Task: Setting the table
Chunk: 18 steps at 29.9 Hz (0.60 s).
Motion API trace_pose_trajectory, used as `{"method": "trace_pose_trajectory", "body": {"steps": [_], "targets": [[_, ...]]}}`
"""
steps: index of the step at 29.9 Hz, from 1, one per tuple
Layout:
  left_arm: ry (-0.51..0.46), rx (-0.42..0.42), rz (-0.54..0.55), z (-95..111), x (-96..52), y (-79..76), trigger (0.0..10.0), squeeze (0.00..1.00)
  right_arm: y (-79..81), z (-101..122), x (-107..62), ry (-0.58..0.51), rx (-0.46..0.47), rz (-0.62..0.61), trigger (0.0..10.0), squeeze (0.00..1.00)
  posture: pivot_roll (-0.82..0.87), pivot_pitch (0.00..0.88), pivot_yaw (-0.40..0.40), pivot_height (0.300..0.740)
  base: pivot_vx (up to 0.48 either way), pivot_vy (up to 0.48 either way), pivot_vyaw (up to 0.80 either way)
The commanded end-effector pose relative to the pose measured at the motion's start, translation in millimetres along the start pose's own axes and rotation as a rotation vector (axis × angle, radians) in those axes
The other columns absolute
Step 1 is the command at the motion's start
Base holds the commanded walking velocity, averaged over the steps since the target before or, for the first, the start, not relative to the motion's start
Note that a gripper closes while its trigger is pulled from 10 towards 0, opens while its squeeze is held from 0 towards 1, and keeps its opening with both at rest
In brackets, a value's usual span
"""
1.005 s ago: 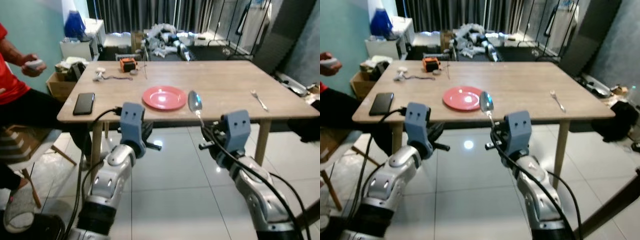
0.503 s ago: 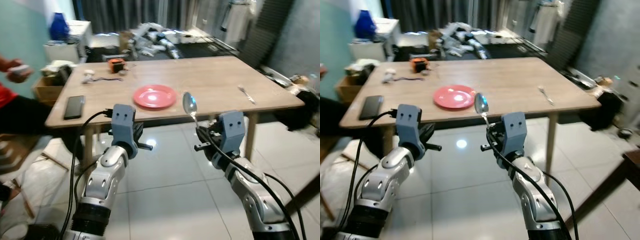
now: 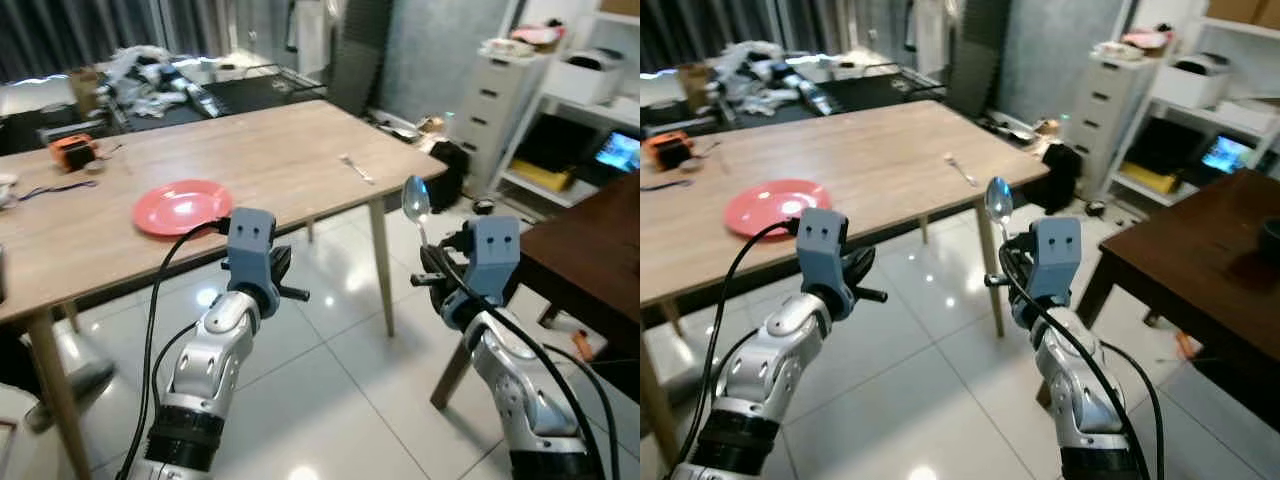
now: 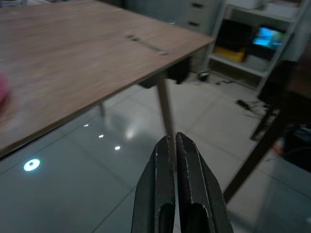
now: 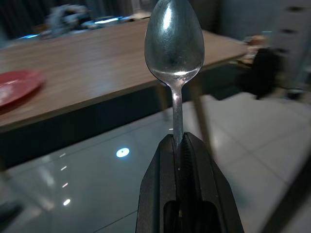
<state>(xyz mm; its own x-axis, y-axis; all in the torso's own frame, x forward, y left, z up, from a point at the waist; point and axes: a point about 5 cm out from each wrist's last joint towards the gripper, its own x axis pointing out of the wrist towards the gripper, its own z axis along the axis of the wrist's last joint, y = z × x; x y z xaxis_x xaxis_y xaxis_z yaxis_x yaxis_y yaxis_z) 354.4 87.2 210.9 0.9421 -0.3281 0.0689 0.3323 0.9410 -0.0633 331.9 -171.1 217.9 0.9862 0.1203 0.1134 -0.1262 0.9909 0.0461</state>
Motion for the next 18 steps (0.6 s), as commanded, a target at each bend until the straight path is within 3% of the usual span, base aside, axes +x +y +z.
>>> {"method": "trace_pose_trajectory", "body": {"steps": [1, 18], "targets": [[0.017, -0.001, -0.007, -3.0, 0.0, -1.2, 10.0, 0.0, -2.3, 3.0, 0.0, -0.014, 0.007, -0.016, 10.0, 0.0, -0.07, 0.0, 0.068, 0.74, 0.0, 0.0, -0.78], [0.02, 0.008, -0.002, -2.4, 1.2, -1.0, 10.0, 0.0, -3.8, 2.9, 0.7, -0.015, 0.008, -0.039, 10.0, 0.0, -0.07, 0.0, 0.069, 0.74, 0.0, 0.0, -0.78]]}}
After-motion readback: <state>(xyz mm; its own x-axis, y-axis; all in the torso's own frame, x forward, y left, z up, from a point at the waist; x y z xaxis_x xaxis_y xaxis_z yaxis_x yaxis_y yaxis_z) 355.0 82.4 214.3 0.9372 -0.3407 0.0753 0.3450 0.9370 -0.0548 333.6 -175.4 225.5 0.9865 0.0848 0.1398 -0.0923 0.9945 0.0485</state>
